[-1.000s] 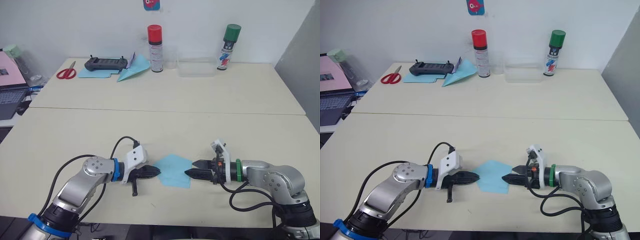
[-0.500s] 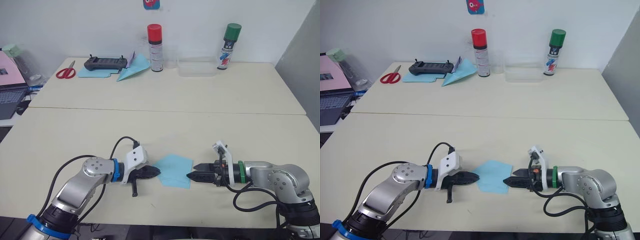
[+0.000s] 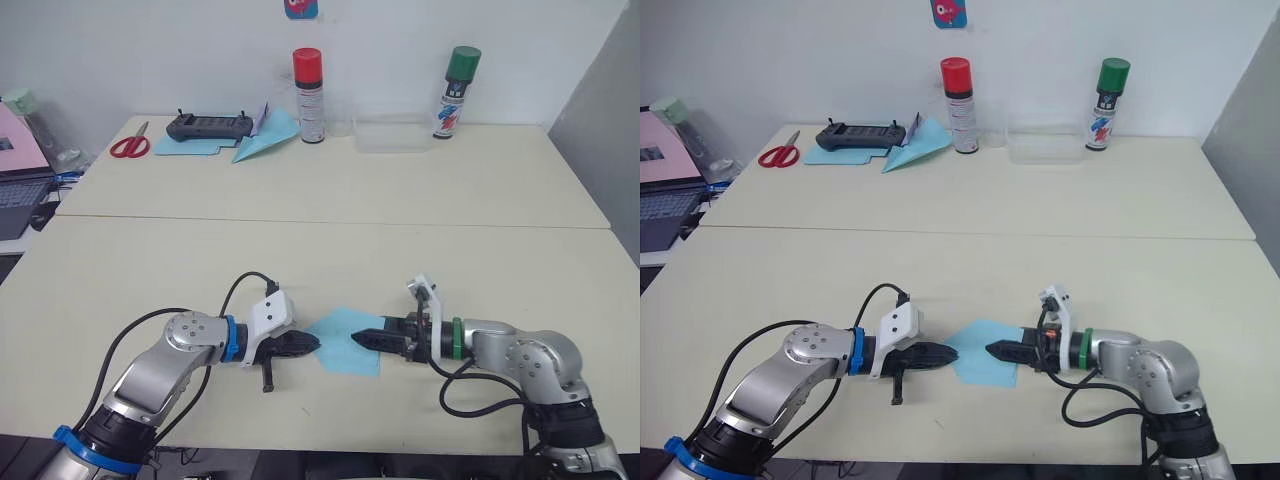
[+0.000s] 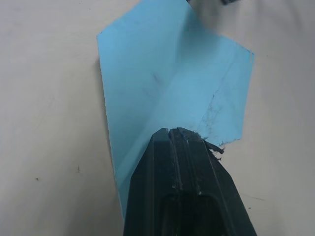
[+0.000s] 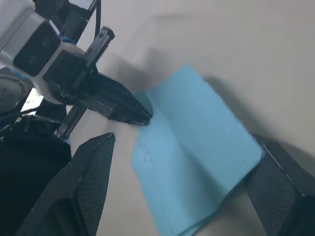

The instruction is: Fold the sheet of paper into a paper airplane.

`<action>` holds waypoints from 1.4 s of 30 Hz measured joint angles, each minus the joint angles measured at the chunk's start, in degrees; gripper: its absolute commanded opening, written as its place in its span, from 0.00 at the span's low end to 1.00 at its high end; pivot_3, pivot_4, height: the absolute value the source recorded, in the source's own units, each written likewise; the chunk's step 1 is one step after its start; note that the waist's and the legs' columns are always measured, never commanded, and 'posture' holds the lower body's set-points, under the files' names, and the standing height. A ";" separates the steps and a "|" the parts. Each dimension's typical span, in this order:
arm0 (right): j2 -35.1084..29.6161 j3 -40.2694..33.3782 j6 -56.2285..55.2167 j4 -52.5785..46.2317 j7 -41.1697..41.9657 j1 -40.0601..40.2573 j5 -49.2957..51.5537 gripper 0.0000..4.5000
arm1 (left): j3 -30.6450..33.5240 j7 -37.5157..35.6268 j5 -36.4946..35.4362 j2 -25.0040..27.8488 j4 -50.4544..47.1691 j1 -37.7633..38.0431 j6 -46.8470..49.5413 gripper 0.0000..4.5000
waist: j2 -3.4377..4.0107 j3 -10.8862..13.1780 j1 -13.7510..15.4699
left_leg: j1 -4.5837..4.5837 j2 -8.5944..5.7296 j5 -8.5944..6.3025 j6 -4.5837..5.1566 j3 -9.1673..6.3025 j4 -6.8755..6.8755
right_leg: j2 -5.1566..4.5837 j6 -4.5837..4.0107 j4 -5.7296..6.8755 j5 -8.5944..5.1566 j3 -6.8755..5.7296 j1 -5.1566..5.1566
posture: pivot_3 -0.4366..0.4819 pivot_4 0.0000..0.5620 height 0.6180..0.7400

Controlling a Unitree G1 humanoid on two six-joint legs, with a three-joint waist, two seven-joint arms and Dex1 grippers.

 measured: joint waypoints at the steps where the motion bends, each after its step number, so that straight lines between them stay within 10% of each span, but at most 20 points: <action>1: 0.34 0.92 -2.04 0.58 0.37 -0.39 -1.32 0.87 | -0.01 -0.02 0.00 0.00 -0.01 -0.01 0.00 0.00 | 0.00 0.00 -0.05 | 0.00 0.00 0.00 0.00 0.00 0.00 | 0.00 0.00 0.00 0.00 0.00 0.00 | 0.48 0.27 1.00; 6: -2.34 7.35 -13.09 1.45 5.03 -1.36 -9.03 0.66 | -0.10 -0.06 0.00 -0.02 -0.06 -0.07 -0.01 0.00 | 0.00 0.00 -0.09 | -0.05 -0.02 0.00 0.00 -0.01 0.00 | -0.02 0.02 -0.04 0.01 -0.01 -0.03 | 0.48 0.27 1.00; 14: -3.91 8.43 -16.70 -0.49 9.26 -0.78 -9.70 0.01 | 0.02 0.01 -0.01 -0.02 -0.14 0.20 -0.02 0.00 | 0.00 0.00 -0.07 | -0.05 -0.01 0.00 0.00 -0.02 0.00 | -0.02 0.02 -0.03 0.01 -0.01 -0.02 | 0.48 0.27 1.00; 42: -7.91 17.01 -17.65 -1.07 16.53 -1.92 -14.72 0.00 | 0.24 0.01 -0.01 0.61 -0.33 0.21 0.17 0.00 | -0.01 0.01 -0.13 | -0.04 0.01 0.00 0.00 -0.02 0.00 | -0.01 -0.15 -0.03 -0.09 -0.01 -0.06 | 0.48 0.27 1.00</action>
